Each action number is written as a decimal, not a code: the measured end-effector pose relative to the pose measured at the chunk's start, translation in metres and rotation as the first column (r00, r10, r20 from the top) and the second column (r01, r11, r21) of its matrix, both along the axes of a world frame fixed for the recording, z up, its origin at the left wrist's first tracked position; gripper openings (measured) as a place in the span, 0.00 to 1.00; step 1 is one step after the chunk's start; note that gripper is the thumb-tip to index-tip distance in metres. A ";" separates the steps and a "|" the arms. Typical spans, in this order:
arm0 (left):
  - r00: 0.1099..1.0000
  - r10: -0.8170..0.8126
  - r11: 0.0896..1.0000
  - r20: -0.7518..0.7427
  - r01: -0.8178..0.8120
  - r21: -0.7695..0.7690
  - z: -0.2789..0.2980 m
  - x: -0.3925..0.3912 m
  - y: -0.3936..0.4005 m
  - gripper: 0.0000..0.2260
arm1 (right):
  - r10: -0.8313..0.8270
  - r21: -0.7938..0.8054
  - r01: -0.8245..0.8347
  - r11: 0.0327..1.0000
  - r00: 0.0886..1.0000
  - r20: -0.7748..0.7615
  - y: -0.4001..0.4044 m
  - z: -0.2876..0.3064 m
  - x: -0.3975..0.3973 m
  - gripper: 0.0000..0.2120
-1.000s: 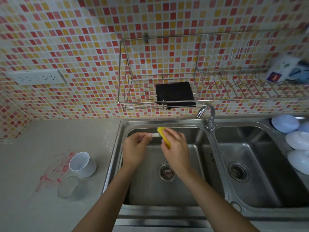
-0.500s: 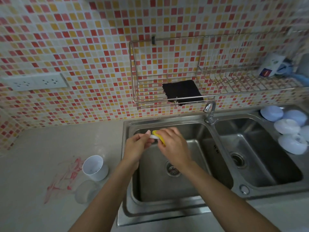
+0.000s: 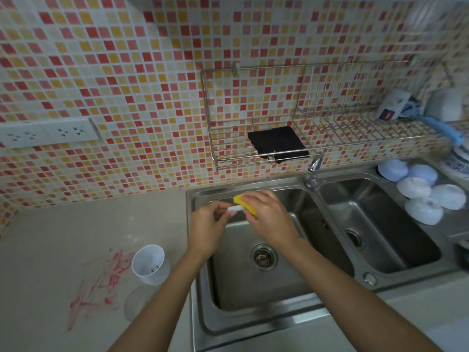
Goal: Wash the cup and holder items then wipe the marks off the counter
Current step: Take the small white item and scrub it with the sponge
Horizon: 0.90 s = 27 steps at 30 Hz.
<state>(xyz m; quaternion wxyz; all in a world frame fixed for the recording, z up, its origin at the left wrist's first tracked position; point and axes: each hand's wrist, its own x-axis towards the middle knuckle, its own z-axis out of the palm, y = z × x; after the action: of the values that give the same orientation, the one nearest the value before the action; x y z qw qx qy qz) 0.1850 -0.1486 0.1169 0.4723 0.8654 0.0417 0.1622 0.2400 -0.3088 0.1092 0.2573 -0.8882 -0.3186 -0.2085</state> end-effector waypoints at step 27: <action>0.856 0.288 0.649 -0.429 -0.504 -0.570 -0.051 0.092 -0.109 0.13 | 0.022 0.129 -0.002 0.992 0.988 -0.154 -0.085 -0.061 0.084 0.22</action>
<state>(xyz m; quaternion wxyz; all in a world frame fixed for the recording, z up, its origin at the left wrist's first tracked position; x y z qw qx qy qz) 0.2769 -0.2573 0.0655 0.6884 0.6221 0.3581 0.1037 0.3243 -0.3940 0.0478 0.3391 -0.8814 -0.2890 -0.1570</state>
